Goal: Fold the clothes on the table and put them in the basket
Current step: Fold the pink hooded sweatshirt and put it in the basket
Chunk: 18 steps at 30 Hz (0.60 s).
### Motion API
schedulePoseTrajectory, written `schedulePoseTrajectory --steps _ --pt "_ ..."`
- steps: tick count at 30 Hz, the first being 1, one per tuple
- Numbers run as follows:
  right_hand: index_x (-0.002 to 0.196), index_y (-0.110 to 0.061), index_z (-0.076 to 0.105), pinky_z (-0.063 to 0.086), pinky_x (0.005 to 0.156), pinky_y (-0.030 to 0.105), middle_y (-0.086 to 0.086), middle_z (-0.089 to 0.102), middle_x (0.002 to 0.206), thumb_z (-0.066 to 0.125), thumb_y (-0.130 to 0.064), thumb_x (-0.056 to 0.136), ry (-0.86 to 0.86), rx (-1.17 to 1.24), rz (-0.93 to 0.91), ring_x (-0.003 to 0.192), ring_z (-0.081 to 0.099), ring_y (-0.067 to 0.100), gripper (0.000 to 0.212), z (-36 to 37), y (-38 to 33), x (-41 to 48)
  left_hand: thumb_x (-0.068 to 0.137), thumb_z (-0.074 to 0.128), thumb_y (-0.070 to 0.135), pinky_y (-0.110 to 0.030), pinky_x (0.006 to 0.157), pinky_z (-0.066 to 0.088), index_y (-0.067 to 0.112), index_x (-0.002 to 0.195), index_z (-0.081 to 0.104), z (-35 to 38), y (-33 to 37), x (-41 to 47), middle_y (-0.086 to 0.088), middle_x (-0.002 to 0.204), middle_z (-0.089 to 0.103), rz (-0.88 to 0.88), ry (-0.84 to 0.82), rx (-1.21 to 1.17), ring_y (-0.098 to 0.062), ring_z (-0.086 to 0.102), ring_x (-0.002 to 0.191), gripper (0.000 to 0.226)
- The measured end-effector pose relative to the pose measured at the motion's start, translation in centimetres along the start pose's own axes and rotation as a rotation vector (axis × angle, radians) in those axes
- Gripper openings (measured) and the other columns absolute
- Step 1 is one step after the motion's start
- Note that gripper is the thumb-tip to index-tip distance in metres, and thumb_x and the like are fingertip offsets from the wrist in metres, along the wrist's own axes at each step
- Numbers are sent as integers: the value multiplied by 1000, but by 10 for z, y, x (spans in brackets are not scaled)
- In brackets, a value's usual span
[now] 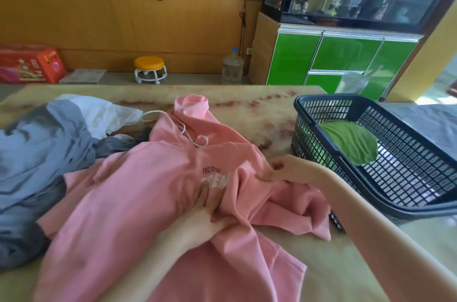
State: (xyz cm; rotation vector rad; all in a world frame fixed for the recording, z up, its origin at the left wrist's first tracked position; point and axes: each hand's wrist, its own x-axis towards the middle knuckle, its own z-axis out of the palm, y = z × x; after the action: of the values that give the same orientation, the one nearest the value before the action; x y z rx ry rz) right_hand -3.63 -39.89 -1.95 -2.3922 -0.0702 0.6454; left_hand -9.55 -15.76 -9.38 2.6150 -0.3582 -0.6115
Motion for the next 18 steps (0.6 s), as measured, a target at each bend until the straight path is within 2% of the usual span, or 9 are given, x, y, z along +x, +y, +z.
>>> schedulePoseTrajectory --steps 3,6,9,11,12,13,15,17,18 --pt "87 -18 61 35 58 22 -5 57 73 80 -47 69 -53 1 -13 63 47 12 39 -1 -6 -7 87 35 69 -55 114 -7 38 147 -15 2 4 -2 2 157 -21 -67 -1 33 -16 -22 143 84" --pt "96 -13 59 38 56 18 -6 58 78 82 -29 72 73 -88 12 65 50 10 37 -4 -9 -8 84 35 73 -56 112 -7 39 148 -9 2 12 1 1 158 -18 -122 5 11 -17 -21 144 85" --pt "98 -16 55 47 59 28 -2 60 85 63 -4 84 539 -186 -3 74 58 20 21 -19 -18 -16 81 36 76 -59 111 -6 42 148 -5 4 15 9 1 158 -19 -160 23 -23 -17 -22 143 86" --pt "101 -18 56 49 63 34 2 62 87 47 6 83 832 -384 -24 77 62 28 31 -32 -34 -30 82 34 76 -62 111 -5 42 148 -5 5 15 13 1 158 -18 -171 65 -31 -17 -21 144 84" --pt "104 -18 57 47 65 34 4 63 92 45 7 83 885 -518 -18 82 63 29 34 -36 -40 -36 83 34 74 -63 110 -4 41 149 -5 6 16 15 1 158 -17 -180 85 -33 -17 -21 144 83" --pt "107 -17 57 44 70 34 5 62 101 45 5 85 864 -653 24 90 61 29 34 -38 -47 -39 85 33 72 -63 110 -4 40 149 -5 6 17 16 1 158 -17 -187 97 -30 -17 -21 144 81" --pt "123 -16 53 42 83 36 9 53 124 47 -5 91 675 -882 142 113 50 30 34 -30 -55 -36 87 33 70 -64 110 -5 39 150 -3 6 20 17 -2 158 -17 -195 98 -21 -20 -22 144 79" --pt "130 -15 51 38 96 36 9 43 135 46 -18 94 465 -886 167 126 36 30 36 -14 -45 -17 89 31 68 -62 111 -7 39 150 -3 5 22 19 -5 157 -19 -179 98 9 -24 -23 143 75" --pt "124 -16 56 39 94 36 8 48 129 45 -25 95 389 -794 136 124 38 30 33 -8 -37 -4 91 29 66 -60 111 -9 39 150 -3 5 22 21 -6 157 -20 -160 103 33 -25 -23 143 73"
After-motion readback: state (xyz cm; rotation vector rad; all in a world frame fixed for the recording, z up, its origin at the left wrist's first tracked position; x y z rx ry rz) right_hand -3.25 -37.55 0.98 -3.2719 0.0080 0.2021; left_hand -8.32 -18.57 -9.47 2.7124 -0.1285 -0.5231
